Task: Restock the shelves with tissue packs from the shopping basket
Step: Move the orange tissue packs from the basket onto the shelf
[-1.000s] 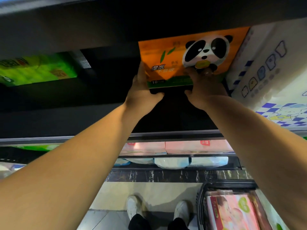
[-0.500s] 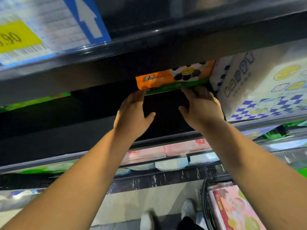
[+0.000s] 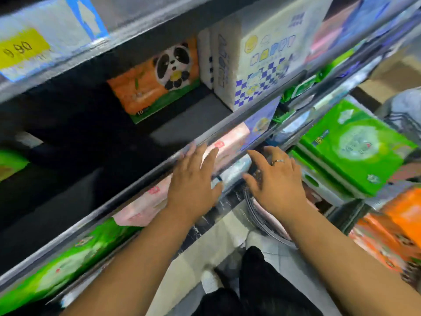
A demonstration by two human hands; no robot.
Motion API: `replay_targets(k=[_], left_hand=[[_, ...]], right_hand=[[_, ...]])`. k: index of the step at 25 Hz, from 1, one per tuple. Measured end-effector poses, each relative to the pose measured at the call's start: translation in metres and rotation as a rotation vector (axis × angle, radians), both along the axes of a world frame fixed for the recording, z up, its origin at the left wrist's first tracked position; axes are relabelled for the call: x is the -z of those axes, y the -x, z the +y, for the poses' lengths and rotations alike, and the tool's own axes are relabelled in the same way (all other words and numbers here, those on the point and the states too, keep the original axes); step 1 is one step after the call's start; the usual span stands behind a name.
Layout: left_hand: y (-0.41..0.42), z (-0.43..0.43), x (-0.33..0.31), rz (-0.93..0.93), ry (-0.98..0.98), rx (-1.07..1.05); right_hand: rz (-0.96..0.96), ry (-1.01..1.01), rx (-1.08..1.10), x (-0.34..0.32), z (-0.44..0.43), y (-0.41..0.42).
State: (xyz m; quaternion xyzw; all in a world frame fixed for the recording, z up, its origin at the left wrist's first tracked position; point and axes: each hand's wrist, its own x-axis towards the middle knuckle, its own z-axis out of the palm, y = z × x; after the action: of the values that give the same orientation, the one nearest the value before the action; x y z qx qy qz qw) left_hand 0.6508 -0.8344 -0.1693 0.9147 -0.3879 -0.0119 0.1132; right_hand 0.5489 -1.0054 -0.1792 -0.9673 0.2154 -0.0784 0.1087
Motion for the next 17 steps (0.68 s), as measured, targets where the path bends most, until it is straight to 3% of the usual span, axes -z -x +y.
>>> replay_targets(k=[10,17], left_hand=[[0.146,-0.101,0.017,0.134,-0.075,0.395],[0.261,-0.206,0.041,0.091,-0.164,0.567]], right_hand=[[0.256,-0.077,0.386,0.013,-0.051,0.218],[0.255,-0.171,0.613,0.045,-0.120,0.357]])
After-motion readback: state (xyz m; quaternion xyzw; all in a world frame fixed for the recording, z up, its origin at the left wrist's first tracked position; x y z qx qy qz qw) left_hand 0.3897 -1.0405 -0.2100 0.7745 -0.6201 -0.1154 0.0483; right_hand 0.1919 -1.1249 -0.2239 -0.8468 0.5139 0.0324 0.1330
